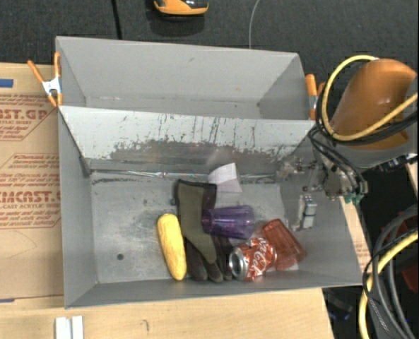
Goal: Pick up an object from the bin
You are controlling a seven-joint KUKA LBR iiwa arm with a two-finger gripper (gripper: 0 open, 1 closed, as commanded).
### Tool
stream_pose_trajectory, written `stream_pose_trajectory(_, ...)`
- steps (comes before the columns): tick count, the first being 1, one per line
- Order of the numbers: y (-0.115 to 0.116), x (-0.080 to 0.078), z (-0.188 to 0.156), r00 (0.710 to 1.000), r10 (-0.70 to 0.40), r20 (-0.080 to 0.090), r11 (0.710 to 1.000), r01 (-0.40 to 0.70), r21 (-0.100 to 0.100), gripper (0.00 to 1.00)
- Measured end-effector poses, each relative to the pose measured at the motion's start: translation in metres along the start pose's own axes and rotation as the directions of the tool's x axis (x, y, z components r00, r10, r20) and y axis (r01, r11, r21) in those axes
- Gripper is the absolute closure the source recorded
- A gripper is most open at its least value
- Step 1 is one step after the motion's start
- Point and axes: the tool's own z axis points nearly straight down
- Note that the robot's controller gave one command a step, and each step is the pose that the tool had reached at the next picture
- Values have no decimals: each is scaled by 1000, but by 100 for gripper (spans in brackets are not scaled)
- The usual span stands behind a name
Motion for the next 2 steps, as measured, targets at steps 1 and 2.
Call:
stream_pose_trajectory(1, 0, -1, -5, 1000, -1, 8, 1000, 1, 1, 0)
stream_pose_trajectory(2, 7, 4, 40, 999, -34, 15, 999, 34, 3, 0)
